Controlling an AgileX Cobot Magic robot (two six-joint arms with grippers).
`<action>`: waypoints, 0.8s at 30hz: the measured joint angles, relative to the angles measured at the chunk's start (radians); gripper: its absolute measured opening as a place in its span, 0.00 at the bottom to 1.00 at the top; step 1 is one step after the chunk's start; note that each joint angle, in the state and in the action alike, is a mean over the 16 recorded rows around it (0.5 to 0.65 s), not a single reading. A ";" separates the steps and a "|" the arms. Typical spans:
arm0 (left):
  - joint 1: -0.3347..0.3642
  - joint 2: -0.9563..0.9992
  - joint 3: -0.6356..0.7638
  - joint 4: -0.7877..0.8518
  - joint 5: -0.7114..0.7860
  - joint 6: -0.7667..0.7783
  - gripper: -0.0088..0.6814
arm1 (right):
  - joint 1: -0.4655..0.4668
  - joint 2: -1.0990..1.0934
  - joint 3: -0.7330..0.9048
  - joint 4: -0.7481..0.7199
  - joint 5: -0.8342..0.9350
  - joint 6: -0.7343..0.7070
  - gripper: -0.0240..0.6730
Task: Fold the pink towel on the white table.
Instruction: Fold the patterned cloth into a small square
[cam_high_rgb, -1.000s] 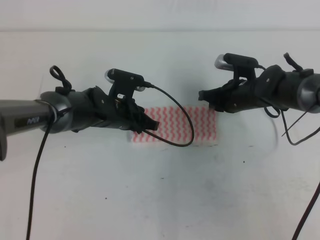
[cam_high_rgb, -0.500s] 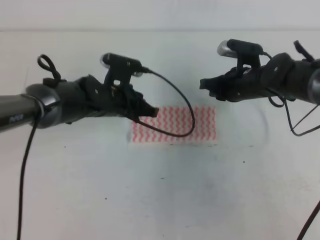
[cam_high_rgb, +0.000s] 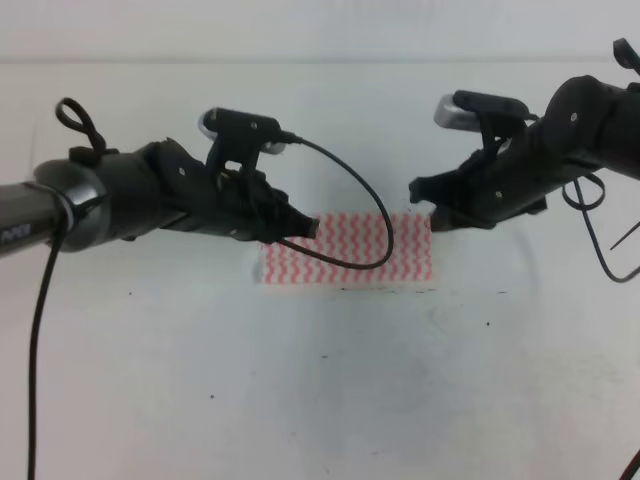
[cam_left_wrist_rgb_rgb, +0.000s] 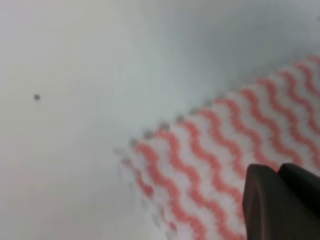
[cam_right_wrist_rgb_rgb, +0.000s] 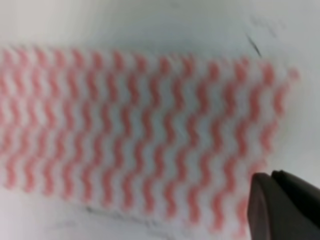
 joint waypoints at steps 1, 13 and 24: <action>0.000 0.007 0.000 0.000 0.005 -0.002 0.04 | 0.000 -0.002 0.000 -0.018 0.015 0.017 0.01; 0.001 0.078 -0.001 0.003 0.009 0.003 0.04 | 0.000 -0.012 0.000 -0.109 0.095 0.106 0.17; -0.001 0.010 -0.004 -0.025 0.072 0.015 0.04 | 0.000 -0.011 0.000 -0.106 0.078 0.106 0.26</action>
